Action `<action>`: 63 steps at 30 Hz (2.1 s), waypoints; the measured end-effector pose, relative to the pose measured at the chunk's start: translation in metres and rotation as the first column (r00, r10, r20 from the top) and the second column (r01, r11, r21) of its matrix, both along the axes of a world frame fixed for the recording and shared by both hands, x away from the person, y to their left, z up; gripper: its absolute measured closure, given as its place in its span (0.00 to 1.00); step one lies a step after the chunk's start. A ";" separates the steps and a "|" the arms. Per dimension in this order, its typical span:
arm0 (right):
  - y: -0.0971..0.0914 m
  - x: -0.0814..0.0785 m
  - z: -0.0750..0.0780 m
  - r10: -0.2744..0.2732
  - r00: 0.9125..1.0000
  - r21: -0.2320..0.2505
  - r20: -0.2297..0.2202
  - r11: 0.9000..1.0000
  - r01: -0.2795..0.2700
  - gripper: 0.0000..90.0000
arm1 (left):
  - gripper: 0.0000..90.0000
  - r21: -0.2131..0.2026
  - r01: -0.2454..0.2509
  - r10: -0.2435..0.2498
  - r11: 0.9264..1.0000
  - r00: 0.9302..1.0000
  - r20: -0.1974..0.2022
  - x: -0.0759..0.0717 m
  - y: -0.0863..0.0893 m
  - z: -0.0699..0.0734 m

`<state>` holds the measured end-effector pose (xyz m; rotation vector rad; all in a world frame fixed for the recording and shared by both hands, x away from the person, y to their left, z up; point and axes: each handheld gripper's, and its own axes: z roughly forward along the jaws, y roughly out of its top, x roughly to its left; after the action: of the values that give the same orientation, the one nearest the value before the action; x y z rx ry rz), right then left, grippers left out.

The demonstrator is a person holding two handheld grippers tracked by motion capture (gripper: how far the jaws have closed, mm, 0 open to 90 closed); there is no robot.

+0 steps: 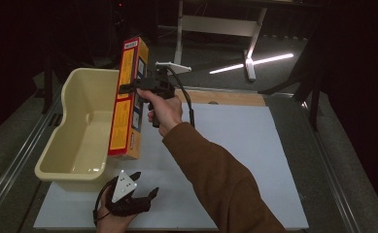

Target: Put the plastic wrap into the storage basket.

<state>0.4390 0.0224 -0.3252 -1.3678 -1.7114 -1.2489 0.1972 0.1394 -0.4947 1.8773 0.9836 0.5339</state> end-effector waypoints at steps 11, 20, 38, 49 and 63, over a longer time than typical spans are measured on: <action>0.023 0.003 -0.004 -0.013 1.000 -0.038 -0.004 0.999 0.013 0.44 | 0.26 -0.003 0.002 -0.002 1.000 1.000 0.013 -0.003 0.001 0.002; 0.037 0.010 -0.013 -0.033 0.999 -0.054 -0.034 0.998 0.031 0.44 | 0.26 -0.007 0.004 -0.004 1.000 1.000 0.027 -0.006 0.003 0.003; 0.087 0.001 -0.032 -0.009 0.995 -0.108 -0.096 0.994 -0.001 0.44 | 0.26 -0.025 -0.001 0.002 1.000 0.999 0.042 -0.011 0.007 0.005; 0.101 0.001 -0.045 -0.037 0.993 -0.140 -0.115 0.990 0.020 0.44 | 0.26 -0.030 -0.007 0.008 1.000 0.999 0.047 -0.013 0.010 0.005; 0.109 0.001 -0.061 -0.036 0.989 -0.170 -0.146 0.985 0.011 0.43 | 0.26 -0.029 -0.010 0.011 1.000 0.999 0.049 -0.014 0.011 0.005</action>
<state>0.4398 0.1315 -0.3862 -1.5434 -1.7329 -1.0053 0.1833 0.1499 -0.4896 1.8262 0.9641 0.5671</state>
